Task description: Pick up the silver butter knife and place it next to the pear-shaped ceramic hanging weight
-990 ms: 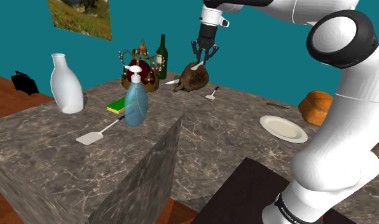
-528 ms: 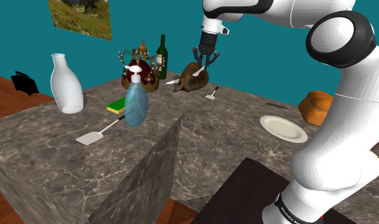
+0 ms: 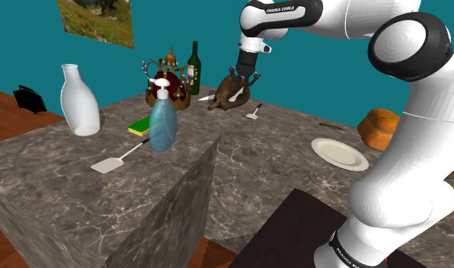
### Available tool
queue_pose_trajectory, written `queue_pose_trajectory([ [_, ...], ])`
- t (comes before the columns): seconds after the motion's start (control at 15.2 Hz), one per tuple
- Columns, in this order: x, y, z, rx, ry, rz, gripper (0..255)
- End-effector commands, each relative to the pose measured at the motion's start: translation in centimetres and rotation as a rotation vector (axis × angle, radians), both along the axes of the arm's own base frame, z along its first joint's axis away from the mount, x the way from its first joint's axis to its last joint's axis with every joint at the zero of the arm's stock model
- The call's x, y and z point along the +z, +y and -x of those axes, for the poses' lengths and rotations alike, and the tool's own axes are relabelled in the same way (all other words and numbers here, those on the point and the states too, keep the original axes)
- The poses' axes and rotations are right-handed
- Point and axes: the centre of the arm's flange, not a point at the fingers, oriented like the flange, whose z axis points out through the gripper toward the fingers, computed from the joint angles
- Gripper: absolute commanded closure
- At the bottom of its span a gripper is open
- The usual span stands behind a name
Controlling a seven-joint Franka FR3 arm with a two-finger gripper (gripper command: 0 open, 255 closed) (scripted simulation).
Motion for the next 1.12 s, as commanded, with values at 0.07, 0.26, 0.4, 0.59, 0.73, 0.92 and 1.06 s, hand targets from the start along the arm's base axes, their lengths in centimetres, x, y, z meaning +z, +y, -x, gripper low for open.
queue_pose_trajectory([
  [0.07,-1.6,0.0,0.1,0.000,-0.001,0.000,255],
  [0.26,-3.2,0.0,0.1,0.000,-0.001,0.000,255],
  [0.4,-4.2,0.0,0.1,0.000,-0.001,0.000,255],
  [0.59,-5.8,0.0,0.1,0.000,-0.001,0.000,255],
  [0.73,-6.9,0.0,0.1,0.000,-0.001,0.000,255],
  [0.92,-8.4,0.0,0.1,0.000,-0.001,0.000,255],
  [1.06,-9.5,0.0,0.1,0.000,-0.001,0.000,255],
])
